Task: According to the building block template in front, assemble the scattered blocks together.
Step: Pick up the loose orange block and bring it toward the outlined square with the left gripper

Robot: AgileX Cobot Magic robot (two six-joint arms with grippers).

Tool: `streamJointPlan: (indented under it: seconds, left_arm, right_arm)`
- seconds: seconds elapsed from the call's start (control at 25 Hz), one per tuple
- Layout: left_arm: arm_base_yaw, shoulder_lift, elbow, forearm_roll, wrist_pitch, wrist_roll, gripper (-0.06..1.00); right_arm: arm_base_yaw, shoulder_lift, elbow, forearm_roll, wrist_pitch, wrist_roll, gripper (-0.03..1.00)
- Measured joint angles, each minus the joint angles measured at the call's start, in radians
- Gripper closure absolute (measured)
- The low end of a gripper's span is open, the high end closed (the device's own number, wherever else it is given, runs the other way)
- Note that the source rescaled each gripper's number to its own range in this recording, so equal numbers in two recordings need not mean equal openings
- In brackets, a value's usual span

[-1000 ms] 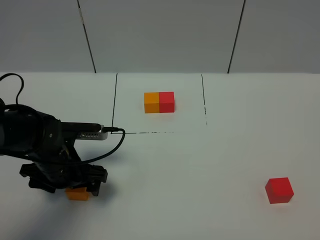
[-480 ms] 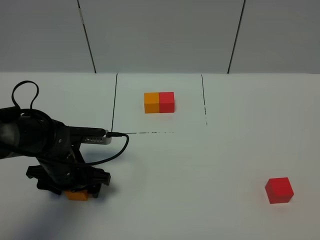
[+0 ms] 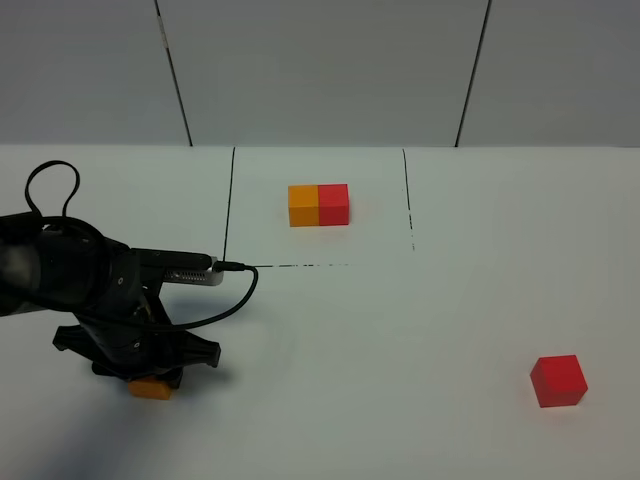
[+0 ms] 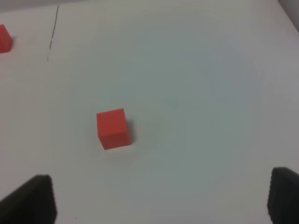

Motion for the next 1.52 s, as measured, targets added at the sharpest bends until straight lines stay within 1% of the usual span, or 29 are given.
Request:
streamJointPlan:
  seconds: [0.28,0.36,0.4,0.44,0.52,0.6,0.72,0.84,0.96,1.08,1.2,1.36,1.52]
  left_arm:
    - [0.0,-0.001,-0.002,0.001,0.003,-0.031,0.94]
    - [0.0,-0.008,-0.003,0.002,0.012,-0.019,0.94]
    - [0.0,-0.011,-0.01,-0.001,0.028,0.004,0.94]
    - [0.0,-0.012,-0.021,-0.001,0.056,0.035,0.94]
    - [-0.001,-0.025,-0.054,0.0,0.128,0.128,0.94]
    - [-0.001,-0.054,-0.116,0.002,0.191,0.224,0.94]
    - [-0.001,-0.08,-0.227,0.001,0.27,0.411,0.94]
    - [-0.01,-0.079,-0.334,-0.005,0.321,0.627,0.94]
    - [-0.034,-0.057,-0.444,-0.011,0.353,0.789,0.94]
    - [-0.067,0.003,-0.564,-0.011,0.404,0.886,0.94]
    - [-0.096,0.096,-0.694,-0.011,0.446,0.949,0.94]
    - [-0.14,0.226,-0.833,-0.01,0.467,1.009,0.94]
    - [-0.198,0.333,-0.943,-0.01,0.482,1.044,0.94]
  right_arm:
    - [0.0,0.0,0.0,0.0,0.0,0.0,0.16]
    - [0.0,0.0,0.0,0.0,0.0,0.0,0.16]
    - [0.0,0.0,0.0,0.0,0.0,0.0,0.16]
    - [0.0,0.0,0.0,0.0,0.0,0.0,0.16]
    - [0.0,0.0,0.0,0.0,0.0,0.0,0.16]
    - [0.0,0.0,0.0,0.0,0.0,0.0,0.16]
    - [0.0,0.0,0.0,0.0,0.0,0.0,0.16]
    - [0.0,0.0,0.0,0.0,0.0,0.0,0.16]
    - [0.0,0.0,0.0,0.0,0.0,0.0,0.16]
    - [0.0,0.0,0.0,0.0,0.0,0.0,0.16]
    - [0.0,0.0,0.0,0.0,0.0,0.0,0.16]
    - [0.0,0.0,0.0,0.0,0.0,0.0,0.16]
    - [0.0,0.0,0.0,0.0,0.0,0.0,0.16]
